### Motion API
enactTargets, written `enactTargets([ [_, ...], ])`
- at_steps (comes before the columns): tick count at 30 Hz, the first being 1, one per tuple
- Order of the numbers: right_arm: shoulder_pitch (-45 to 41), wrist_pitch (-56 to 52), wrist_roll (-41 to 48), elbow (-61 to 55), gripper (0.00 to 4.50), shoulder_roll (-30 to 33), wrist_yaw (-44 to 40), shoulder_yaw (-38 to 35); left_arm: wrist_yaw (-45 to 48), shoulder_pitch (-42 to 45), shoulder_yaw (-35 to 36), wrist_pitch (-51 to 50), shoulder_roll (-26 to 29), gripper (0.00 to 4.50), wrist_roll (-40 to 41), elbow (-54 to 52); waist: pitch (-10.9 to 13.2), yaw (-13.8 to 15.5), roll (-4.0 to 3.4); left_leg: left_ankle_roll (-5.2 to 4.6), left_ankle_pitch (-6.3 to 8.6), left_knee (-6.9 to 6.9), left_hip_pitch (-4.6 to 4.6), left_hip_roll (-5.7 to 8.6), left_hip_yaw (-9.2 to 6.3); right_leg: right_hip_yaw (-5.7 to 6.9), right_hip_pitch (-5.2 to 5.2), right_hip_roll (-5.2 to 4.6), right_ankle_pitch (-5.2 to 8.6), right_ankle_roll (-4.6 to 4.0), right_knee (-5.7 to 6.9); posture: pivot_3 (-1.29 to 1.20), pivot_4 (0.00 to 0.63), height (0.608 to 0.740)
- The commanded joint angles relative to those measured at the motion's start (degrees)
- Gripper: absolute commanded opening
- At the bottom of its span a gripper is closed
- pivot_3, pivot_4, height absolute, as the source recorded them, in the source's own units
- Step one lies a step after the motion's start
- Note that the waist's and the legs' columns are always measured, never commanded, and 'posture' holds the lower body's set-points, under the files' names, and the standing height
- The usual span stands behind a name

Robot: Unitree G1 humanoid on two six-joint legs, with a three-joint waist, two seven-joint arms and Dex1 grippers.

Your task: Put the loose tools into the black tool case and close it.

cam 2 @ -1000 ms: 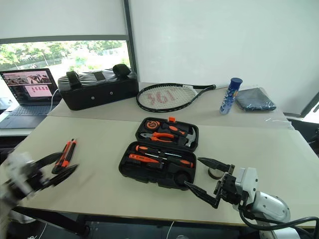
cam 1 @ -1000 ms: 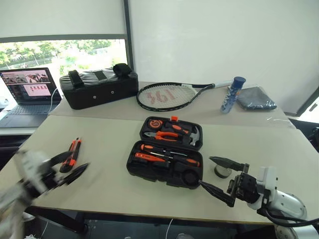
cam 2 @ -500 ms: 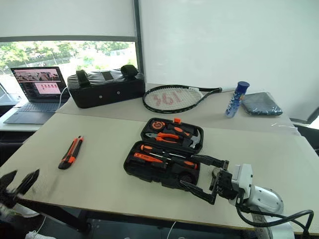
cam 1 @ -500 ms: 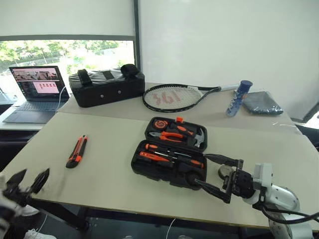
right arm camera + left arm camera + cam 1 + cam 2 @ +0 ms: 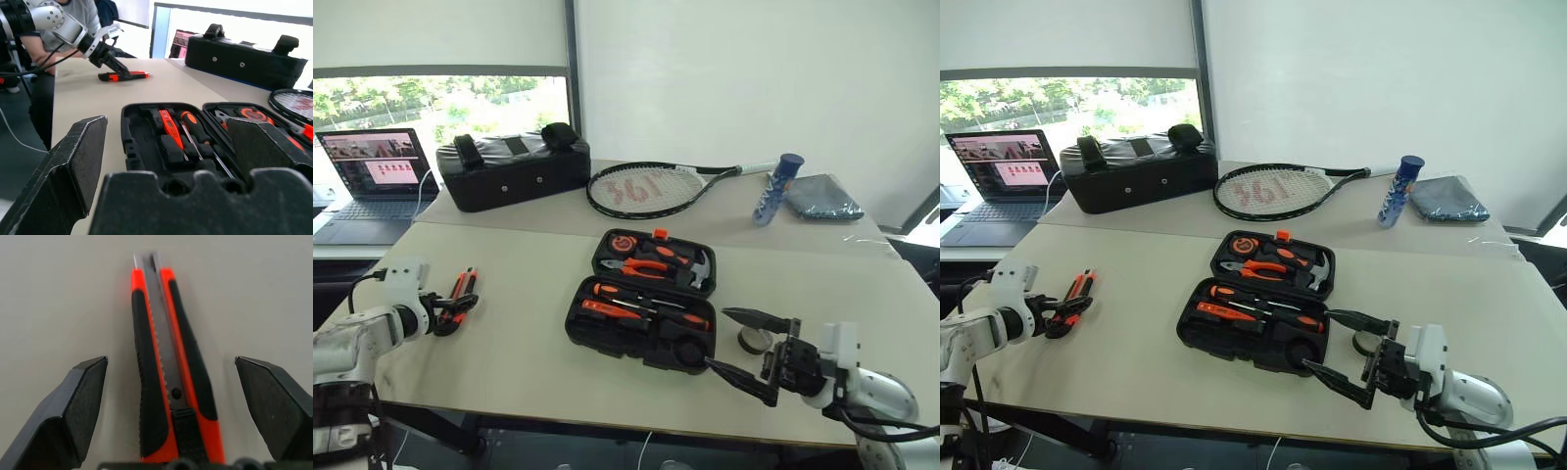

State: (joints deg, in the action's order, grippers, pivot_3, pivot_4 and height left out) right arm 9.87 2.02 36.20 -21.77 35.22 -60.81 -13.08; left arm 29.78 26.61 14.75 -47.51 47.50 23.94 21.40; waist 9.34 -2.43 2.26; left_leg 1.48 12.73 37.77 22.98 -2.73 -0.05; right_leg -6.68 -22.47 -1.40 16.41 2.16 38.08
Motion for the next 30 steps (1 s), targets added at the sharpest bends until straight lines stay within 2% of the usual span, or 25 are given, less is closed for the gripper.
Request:
enactTargets([
  [1,3.13,0.13,2.31,-3.37,4.5,1.4,-1.21,-4.18,2.41,3.49,-2.73,-0.5,1.3,4.47,-2.82,4.77,0.0,0.05,0.0,0.0,0.0,0.0,0.0,0.0,0.0,-0.01,0.0,0.0,0.0,0.0,-0.01,0.0,0.15,0.74],
  [2,3.6,0.45,2.28,-3.72,4.5,1.23,-0.84,-4.64,3.32,3.97,-3.17,-0.75,1.27,4.47,-3.03,5.61,0.0,0.05,-0.01,0.0,0.0,-0.01,-0.01,0.0,-0.01,0.0,0.02,0.01,0.0,0.0,0.0,0.0,0.15,0.74],
  [6,4.71,1.13,2.3,-4.6,4.5,0.36,0.42,-5.55,6.05,4.73,-3.93,-0.7,1.28,3.53,-3.96,7.59,-0.03,-0.03,-0.06,0.0,0.0,0.0,-0.11,0.01,0.02,-0.03,0.1,0.0,0.01,0.02,0.01,0.0,0.15,0.74],
  [11,6.13,1.29,2.75,-6.38,4.5,-0.91,0.89,-6.03,8.81,4.19,-2.81,3.56,1.66,1.75,-5.08,9.99,-0.05,0.02,-0.1,0.0,-0.01,0.0,-0.12,0.02,0.02,-0.04,0.13,0.0,0.02,0.03,0.01,0.0,0.15,0.74],
  [12,6.77,1.44,2.88,-6.64,4.5,-1.08,0.75,-6.46,9.9,4.22,-1.95,6.1,1.61,1.61,-4.83,10.32,-0.05,0.03,-0.1,0.0,-0.01,0.0,-0.12,0.01,0.02,-0.03,0.13,0.0,0.02,0.03,0.01,0.0,0.15,0.74],
  [16,9.49,2.35,2.58,-6.41,4.5,-1.1,-0.31,-8.72,19.27,5.58,1.73,19.34,0.19,1.61,-1.09,8.78,-0.03,0.35,-0.07,0.0,-0.01,0.0,-0.05,0.01,0.01,-0.01,0.09,0.0,0.01,0.02,0.0,0.0,0.15,0.74],
  [19,10.6,2.53,2.4,-6.29,4.5,-0.99,-0.54,-9.84,31.11,7.48,1.9,27.43,-2.55,1.61,3.76,2.46,0.0,0.79,0.02,0.02,-0.01,0.06,0.11,0.01,0.0,0.07,0.05,-0.03,0.01,0.02,-0.04,0.0,0.15,0.74],
  [22,11.23,2.4,2.38,-6.59,4.5,-1.07,-0.64,-10.03,41.79,9.77,-4.38,30.74,-4.08,1.61,4.11,-3.19,0.01,1.44,0.04,0.02,-0.01,0.08,0.2,0.0,0.01,0.09,0.01,-0.04,0.0,0.02,-0.09,0.0,0.15,0.74],
  [26,11.63,2.36,2.05,-6.79,4.5,-1.14,-0.46,-9.75,55.75,15.12,-18.36,40.02,-5.29,1.61,-3.81,-3.77,-0.03,1.61,-0.04,0.01,-0.01,0.08,0.18,0.05,0.02,0.05,0.04,-0.02,0.01,0.03,-0.1,0.0,0.15,0.74],
  [30,12.59,1.96,1.94,-7.79,4.5,-1.34,-0.06,-9.25,60.52,19.4,-28.08,43.68,-9.22,1.61,-10.0,-2.25,-0.06,1.06,-0.13,0.0,-0.01,0.07,0.12,0.08,0.06,-0.09,0.08,0.01,0.02,0.05,-0.08,0.0,0.15,0.74],
])
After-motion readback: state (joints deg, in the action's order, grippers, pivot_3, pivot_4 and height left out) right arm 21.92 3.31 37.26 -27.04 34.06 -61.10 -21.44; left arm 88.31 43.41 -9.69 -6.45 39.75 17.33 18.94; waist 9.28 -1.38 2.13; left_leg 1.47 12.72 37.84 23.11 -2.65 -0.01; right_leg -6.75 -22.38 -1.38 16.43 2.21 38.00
